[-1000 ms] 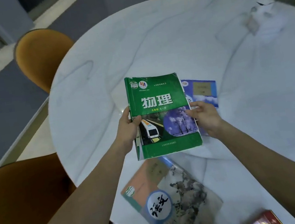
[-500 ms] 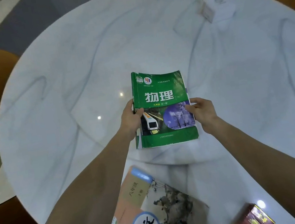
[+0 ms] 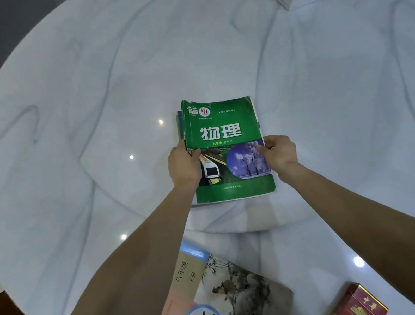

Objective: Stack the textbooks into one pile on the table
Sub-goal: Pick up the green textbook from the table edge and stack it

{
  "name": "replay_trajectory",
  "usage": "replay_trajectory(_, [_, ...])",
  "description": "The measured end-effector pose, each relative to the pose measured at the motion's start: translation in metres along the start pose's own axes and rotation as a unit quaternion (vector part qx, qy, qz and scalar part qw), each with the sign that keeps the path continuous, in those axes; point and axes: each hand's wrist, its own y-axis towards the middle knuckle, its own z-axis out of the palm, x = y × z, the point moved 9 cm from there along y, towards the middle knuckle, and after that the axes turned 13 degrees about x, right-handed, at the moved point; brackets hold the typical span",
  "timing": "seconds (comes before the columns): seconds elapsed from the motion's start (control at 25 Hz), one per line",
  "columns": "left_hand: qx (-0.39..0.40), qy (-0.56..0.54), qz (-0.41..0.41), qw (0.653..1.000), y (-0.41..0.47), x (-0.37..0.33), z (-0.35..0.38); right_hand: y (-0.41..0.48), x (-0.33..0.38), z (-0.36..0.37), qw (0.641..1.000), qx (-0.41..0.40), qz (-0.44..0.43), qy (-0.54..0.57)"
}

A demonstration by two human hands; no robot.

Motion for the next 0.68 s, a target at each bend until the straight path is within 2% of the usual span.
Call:
replay_trajectory(0.16, [-0.005, 0.155, -0.053, 0.986, 0.0, 0.001, 0.001, 0.003, 0.003, 0.004, 0.999, 0.003, -0.003, -0.033])
replay_trajectory(0.44, [-0.005, 0.113, -0.082, 0.99, -0.005, 0.01, 0.003, 0.01, 0.009, 0.011, 0.998, 0.017, -0.012, -0.062])
replay_trajectory(0.68, [0.042, 0.09, -0.097, 0.99, -0.008, 0.016, -0.002, 0.009, 0.012, 0.01, 0.994, 0.023, -0.009, -0.106])
